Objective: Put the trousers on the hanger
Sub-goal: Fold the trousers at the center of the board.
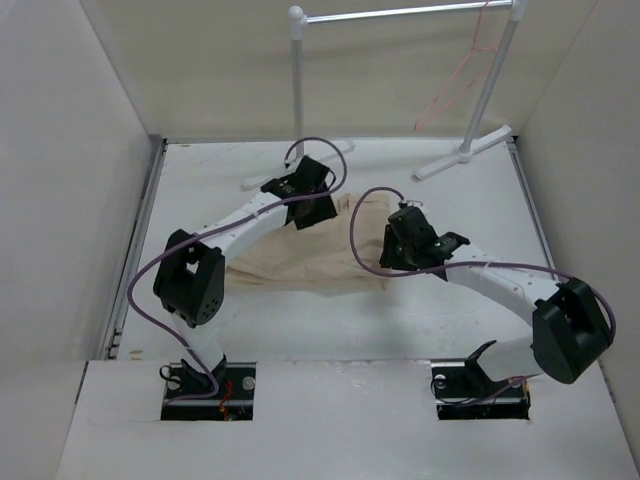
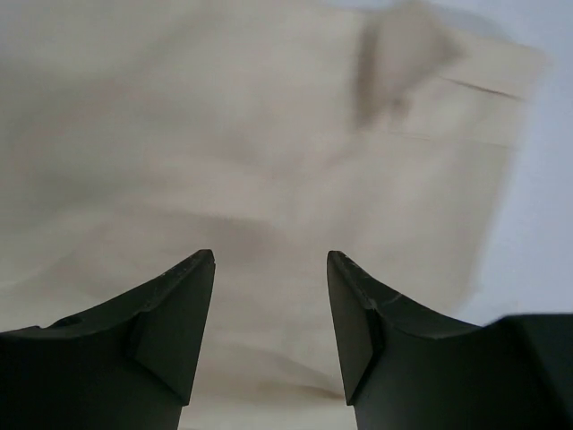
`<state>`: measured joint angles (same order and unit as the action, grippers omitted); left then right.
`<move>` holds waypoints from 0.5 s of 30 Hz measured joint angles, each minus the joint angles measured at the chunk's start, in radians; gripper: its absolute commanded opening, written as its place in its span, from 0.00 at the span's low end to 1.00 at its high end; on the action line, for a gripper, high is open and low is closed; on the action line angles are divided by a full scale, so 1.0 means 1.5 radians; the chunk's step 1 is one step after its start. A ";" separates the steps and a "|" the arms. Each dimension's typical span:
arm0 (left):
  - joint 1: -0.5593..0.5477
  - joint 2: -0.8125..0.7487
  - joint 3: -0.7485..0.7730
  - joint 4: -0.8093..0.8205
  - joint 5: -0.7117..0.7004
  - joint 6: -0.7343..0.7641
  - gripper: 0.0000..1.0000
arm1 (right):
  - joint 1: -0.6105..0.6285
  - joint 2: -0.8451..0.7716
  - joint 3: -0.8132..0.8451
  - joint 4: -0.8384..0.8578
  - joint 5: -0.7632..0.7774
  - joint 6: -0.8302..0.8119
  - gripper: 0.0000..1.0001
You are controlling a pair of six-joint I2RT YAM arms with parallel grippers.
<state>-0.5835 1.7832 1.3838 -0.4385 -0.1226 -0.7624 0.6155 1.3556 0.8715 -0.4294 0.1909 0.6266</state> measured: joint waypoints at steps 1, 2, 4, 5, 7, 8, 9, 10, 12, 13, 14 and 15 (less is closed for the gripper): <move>-0.013 0.006 0.030 0.000 0.009 0.001 0.52 | -0.001 0.014 0.006 0.002 -0.003 -0.008 0.45; -0.026 0.015 0.067 0.000 0.021 0.002 0.52 | -0.001 0.026 0.009 0.005 -0.006 -0.015 0.45; -0.046 0.046 0.145 0.002 0.048 0.003 0.53 | -0.001 0.047 0.010 0.013 -0.012 -0.025 0.43; -0.052 0.065 0.177 0.003 0.060 0.004 0.53 | -0.001 0.054 0.010 0.014 -0.015 -0.030 0.40; -0.057 0.112 0.239 0.006 0.089 0.006 0.53 | -0.002 0.063 0.010 0.018 -0.020 -0.036 0.29; -0.058 0.137 0.262 0.007 0.104 0.007 0.53 | -0.003 0.065 0.010 0.021 -0.022 -0.039 0.25; -0.060 0.161 0.279 0.008 0.120 0.007 0.53 | -0.004 0.065 0.010 0.025 -0.023 -0.040 0.22; -0.061 0.182 0.289 0.008 0.133 0.007 0.53 | -0.004 0.065 0.010 0.028 -0.023 -0.040 0.20; -0.064 0.224 0.303 0.006 0.159 0.007 0.53 | -0.004 0.065 0.010 0.032 -0.022 -0.039 0.16; -0.068 0.243 0.306 0.005 0.170 0.007 0.53 | -0.004 0.065 0.009 0.032 -0.022 -0.039 0.15; -0.072 0.257 0.306 0.004 0.180 0.007 0.53 | -0.004 0.064 0.008 0.033 -0.022 -0.039 0.12; -0.078 0.271 0.306 0.002 0.188 0.007 0.52 | -0.004 0.061 0.005 0.034 -0.021 -0.038 0.11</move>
<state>-0.7002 2.1902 1.8427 -0.4355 0.1600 -0.7521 0.6102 1.4467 0.8791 -0.3790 0.1596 0.5694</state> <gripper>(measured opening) 0.527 0.134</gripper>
